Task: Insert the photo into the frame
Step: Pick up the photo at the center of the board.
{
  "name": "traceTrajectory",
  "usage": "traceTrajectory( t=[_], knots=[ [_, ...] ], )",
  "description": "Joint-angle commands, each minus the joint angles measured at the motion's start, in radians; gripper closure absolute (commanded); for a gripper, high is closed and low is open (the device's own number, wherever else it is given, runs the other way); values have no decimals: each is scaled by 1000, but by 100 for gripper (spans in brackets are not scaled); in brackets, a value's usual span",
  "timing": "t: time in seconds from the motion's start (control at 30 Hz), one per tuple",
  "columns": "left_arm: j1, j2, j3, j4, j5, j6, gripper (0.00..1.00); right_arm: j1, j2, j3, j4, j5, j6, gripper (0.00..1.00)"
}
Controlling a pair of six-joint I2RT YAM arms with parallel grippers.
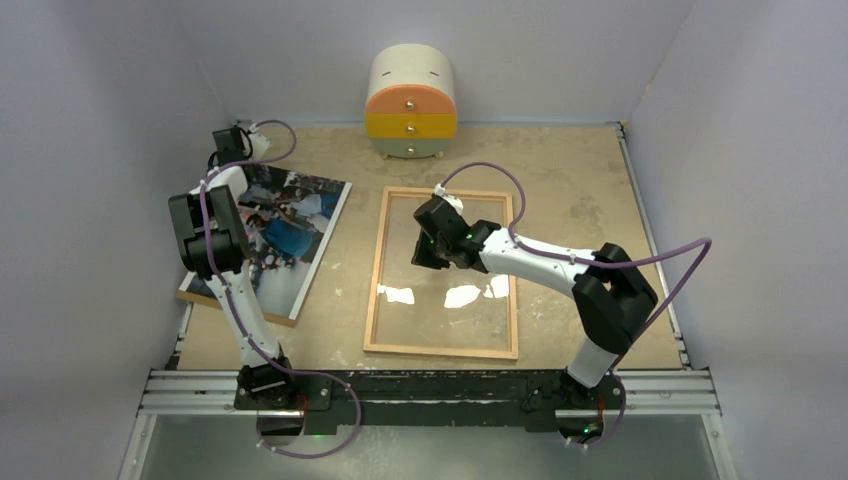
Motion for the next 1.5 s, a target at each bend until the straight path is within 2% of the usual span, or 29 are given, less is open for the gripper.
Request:
traceTrajectory(
  t=[0.0, 0.4, 0.57, 0.83, 0.93, 1.17, 1.47],
  knots=[
    [7, -8, 4, -19, -16, -19, 100, 8, -17, 7, -3, 39, 30, 100],
    [4, 31, -22, -126, -18, -126, 100, 14, -55, -47, 23, 48, 52, 100],
    [16, 76, 13, -178, -12, -194, 100, 14, -74, -62, 20, 59, 54, 100],
    [34, 93, -12, -164, 15, -221, 100, 14, -100, -106, 27, 57, 71, 100],
    [34, 95, -22, -208, 68, -230, 100, 14, -100, -103, 26, 57, 73, 100],
    [27, 86, -46, -395, 290, -228, 100, 14, -92, -76, 17, 57, 70, 100],
    [17, 27, -112, -472, 427, -243, 100, 14, -33, -39, 56, 23, 69, 100]
  ],
)
